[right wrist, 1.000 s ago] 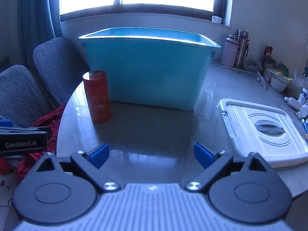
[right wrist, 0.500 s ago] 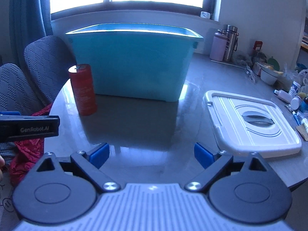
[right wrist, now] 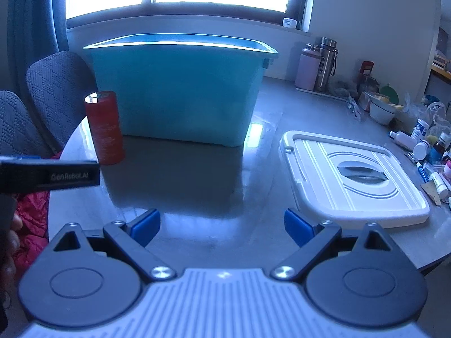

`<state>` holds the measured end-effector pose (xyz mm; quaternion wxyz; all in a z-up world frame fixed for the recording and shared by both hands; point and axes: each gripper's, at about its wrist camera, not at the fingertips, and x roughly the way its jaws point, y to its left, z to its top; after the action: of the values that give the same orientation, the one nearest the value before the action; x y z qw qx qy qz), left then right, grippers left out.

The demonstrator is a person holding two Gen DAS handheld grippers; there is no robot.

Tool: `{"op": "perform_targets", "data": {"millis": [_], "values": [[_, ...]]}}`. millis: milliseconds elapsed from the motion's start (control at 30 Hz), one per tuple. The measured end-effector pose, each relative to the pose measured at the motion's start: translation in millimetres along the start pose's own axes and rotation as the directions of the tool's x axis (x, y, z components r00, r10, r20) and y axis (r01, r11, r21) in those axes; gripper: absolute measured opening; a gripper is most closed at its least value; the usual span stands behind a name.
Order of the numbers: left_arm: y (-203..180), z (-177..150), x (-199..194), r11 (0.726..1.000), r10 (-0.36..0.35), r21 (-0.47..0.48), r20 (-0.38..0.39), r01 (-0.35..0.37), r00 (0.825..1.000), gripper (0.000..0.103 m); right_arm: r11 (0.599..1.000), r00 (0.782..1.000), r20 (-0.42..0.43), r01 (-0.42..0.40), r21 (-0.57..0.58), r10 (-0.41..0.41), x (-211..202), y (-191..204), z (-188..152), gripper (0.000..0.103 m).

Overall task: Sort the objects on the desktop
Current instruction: 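Approach and close the left tool around the red canister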

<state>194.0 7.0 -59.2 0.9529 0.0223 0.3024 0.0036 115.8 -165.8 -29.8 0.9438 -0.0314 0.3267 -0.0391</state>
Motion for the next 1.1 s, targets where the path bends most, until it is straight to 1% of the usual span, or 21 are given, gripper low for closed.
{"op": "perform_targets", "data": {"millis": [200, 300, 467, 633, 733, 900, 1100], "values": [[-5.4, -4.9, 11.4, 1.0, -0.009, 0.008, 0.024, 0.009, 1.0, 0.09, 1.0, 1.0, 0.019, -0.004, 0.004, 0.004, 1.8, -3.7, -6.1, 0.095], [-8.2, -5.7, 21.5, 1.0, 0.002, 0.014, 0.037, -0.002, 0.999, 0.09, 1.0, 1.0, 0.026, -0.007, 0.0, 0.007, 4.0, -3.8, -8.9, 0.095], [-9.2, -7.5, 32.2, 1.0, -0.001, -0.014, 0.082, 0.002, 0.997, 0.09, 1.0, 0.999, 0.04, -0.016, -0.002, 0.016, 6.6, -3.7, -13.1, 0.095], [-11.1, -12.3, 42.0, 0.999, -0.013, -0.038, 0.101, 0.017, 0.995, 0.09, 0.999, 0.997, 0.062, -0.041, 0.013, 0.04, 8.8, -4.4, -17.8, 0.095], [-13.4, -13.7, 48.0, 1.0, 0.0, -0.031, 0.119, 0.004, 0.993, 0.09, 0.999, 0.996, 0.073, -0.051, 0.017, 0.05, 11.6, -3.0, -20.9, 0.095], [-14.8, -16.2, 64.0, 0.999, 0.013, -0.035, 0.104, -0.01, 0.994, 0.09, 0.997, 0.995, 0.068, -0.07, 0.034, 0.068, 19.3, -0.8, -25.9, 0.095], [-14.1, -10.4, 71.8, 1.0, 0.021, -0.013, 0.114, -0.02, 0.993, 0.09, 0.996, 0.996, 0.059, -0.069, 0.048, 0.066, 24.9, 0.5, -28.8, 0.095]]}}
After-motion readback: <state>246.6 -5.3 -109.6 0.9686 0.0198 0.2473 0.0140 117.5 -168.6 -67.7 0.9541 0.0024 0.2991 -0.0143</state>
